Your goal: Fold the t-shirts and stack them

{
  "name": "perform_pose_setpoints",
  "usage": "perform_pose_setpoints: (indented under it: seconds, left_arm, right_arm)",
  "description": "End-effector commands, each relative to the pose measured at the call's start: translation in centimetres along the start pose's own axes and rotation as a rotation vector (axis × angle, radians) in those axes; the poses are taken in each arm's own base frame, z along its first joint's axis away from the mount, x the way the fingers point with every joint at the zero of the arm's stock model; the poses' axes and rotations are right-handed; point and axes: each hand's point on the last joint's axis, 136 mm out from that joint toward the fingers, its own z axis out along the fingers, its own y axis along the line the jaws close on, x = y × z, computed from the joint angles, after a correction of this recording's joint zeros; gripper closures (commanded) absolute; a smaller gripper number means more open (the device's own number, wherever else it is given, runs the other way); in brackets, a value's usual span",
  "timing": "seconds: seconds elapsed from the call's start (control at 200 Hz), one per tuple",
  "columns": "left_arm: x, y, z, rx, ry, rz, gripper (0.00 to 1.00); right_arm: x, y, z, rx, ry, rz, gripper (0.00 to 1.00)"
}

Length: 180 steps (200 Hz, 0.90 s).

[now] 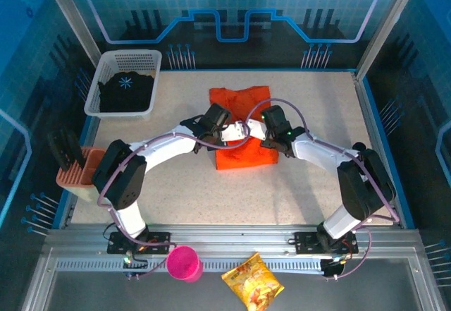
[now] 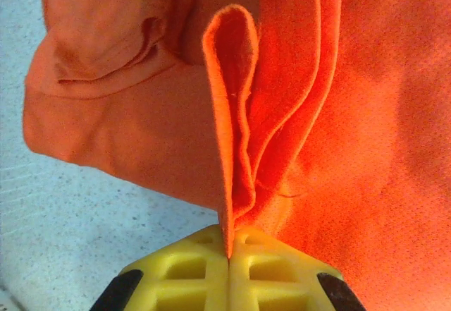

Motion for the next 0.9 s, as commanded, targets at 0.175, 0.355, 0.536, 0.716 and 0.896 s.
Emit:
perform_pose_setpoints:
  seconds: [0.175,0.355,0.536,0.716,0.896]
  left_arm:
    - [0.1,1.8,2.5,-0.065,0.021,0.0,1.0]
    - [0.6,1.9,4.3,-0.074,0.038,-0.014,1.0]
    - [0.2,2.1,5.7,-0.096,0.014,-0.022,0.9]
    - [-0.2,2.5,6.4,-0.132,-0.014,-0.018,0.7]
    - [-1.2,4.1,5.7,-0.212,-0.065,-0.041,0.55]
  right_arm:
    - [-0.6,-2.1,2.9,0.076,0.009,0.068,1.0]
    - [0.0,-1.3,5.1,0.069,0.051,0.095,1.0]
    - [0.8,-1.0,6.6,0.088,0.097,0.133,1.0]
    - [1.2,-1.2,7.4,0.11,0.124,0.159,0.77]
    - [1.3,-2.1,7.0,0.153,0.13,0.197,0.56]
